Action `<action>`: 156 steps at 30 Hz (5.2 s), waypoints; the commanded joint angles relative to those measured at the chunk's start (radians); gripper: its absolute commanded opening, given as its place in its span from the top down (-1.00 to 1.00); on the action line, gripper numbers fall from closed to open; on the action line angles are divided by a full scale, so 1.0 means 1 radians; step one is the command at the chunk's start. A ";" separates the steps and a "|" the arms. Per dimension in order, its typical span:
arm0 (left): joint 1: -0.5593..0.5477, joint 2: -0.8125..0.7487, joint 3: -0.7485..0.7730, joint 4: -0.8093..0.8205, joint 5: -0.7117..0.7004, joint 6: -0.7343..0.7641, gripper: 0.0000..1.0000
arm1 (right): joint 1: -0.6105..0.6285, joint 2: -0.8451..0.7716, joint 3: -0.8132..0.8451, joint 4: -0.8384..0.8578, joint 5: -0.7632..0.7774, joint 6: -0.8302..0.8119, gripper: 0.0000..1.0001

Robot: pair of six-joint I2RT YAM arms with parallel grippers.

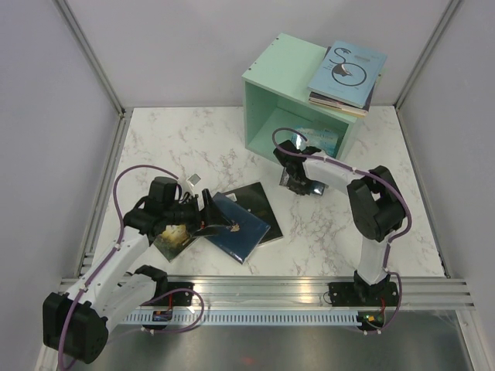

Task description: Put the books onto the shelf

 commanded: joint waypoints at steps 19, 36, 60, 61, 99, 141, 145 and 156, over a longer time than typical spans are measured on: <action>0.001 -0.027 -0.003 0.006 -0.035 0.009 -0.72 | 0.011 -0.019 0.192 0.086 -0.070 -0.028 0.79; 0.001 0.044 -0.009 0.035 -0.046 0.014 -0.70 | 0.262 -0.137 -0.140 0.138 -0.077 0.019 0.49; 0.001 -0.117 -0.101 -0.060 -0.090 -0.044 -0.68 | -0.047 0.049 -0.082 0.168 0.091 -0.053 0.58; 0.001 -0.122 -0.106 -0.060 -0.093 -0.047 -0.68 | -0.048 0.049 -0.057 0.163 0.100 -0.053 0.57; 0.001 -0.111 -0.051 -0.110 -0.222 -0.095 -0.71 | -0.132 -0.171 0.164 0.117 -0.133 -0.251 0.36; -0.220 0.074 -0.408 0.393 -0.768 -0.647 -0.83 | 0.209 -0.301 -0.723 0.810 -0.787 -0.071 -0.01; -0.220 -0.071 -0.377 0.312 -0.811 -0.659 -0.75 | 0.210 -0.310 -0.741 0.812 -0.788 -0.070 0.00; -0.219 -0.143 -0.377 0.501 -0.690 -0.613 -0.68 | 0.242 -0.269 -0.692 0.858 -0.813 -0.033 0.00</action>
